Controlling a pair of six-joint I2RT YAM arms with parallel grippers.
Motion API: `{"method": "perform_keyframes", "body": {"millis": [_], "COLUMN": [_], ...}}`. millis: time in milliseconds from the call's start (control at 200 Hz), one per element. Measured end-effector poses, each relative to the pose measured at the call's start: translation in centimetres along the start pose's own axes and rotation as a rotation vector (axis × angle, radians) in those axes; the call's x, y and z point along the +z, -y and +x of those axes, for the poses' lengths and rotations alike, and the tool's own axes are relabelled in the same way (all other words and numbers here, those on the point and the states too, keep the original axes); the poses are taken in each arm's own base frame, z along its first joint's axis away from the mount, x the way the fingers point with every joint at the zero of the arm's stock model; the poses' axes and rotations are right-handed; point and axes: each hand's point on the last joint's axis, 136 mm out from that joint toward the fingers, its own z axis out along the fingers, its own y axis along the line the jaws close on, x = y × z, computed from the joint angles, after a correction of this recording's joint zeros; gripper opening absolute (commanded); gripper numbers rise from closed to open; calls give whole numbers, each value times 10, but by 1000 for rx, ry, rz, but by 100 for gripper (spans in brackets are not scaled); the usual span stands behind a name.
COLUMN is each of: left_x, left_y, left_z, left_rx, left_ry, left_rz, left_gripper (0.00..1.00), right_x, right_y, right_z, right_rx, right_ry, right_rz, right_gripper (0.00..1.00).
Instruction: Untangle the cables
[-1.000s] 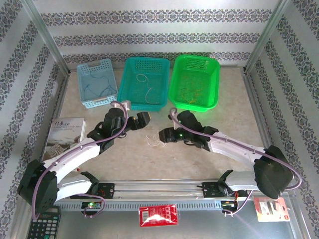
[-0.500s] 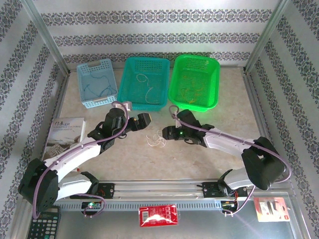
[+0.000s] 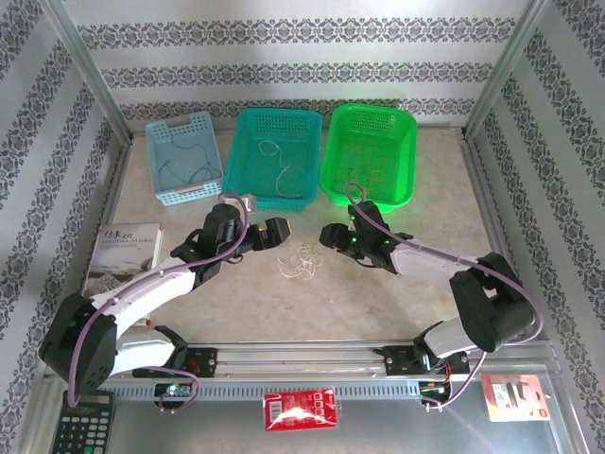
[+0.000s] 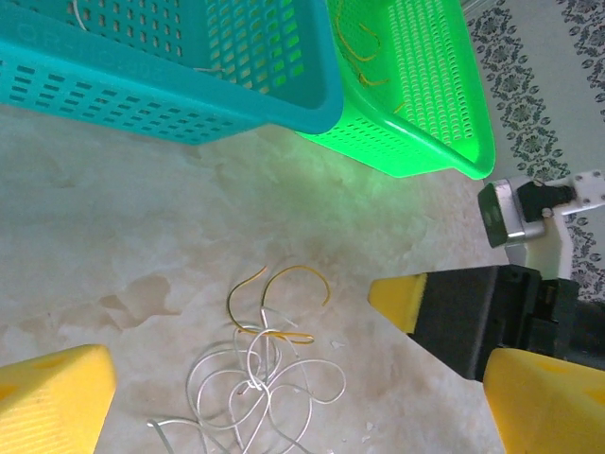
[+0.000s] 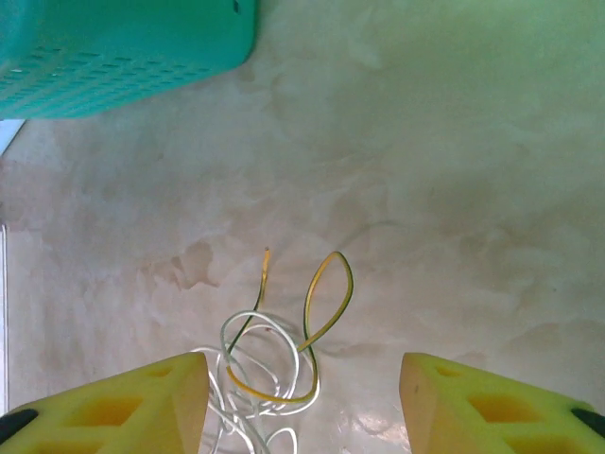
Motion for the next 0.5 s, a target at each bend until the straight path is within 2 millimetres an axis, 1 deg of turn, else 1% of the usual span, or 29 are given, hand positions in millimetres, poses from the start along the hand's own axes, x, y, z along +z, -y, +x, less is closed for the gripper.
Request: {"method": "perform_keyframes", "body": {"millis": [165, 370, 420, 460, 495, 500], "left_x": [0, 0, 0, 0, 0, 0], "left_y": [1, 2, 2, 2, 2, 2], "left_z": [0, 1, 1, 1, 1, 1], "left_rx": [0, 0, 0, 0, 0, 0], "left_ry": [-4, -6, -6, -6, -6, -6], "left_rz": [6, 8, 9, 9, 9, 9], "left_gripper": [100, 100, 100, 100, 100, 100], "right_x": [14, 31, 35, 39, 42, 42], "right_y": [7, 14, 15, 15, 14, 14], "right_z": [2, 4, 2, 1, 1, 1], "right_rx": [55, 93, 101, 105, 108, 100], "right_ry": [-10, -24, -25, -26, -27, -28], "right_rz": [11, 27, 29, 30, 30, 29], "right_gripper": [53, 44, 38, 28, 22, 20]}}
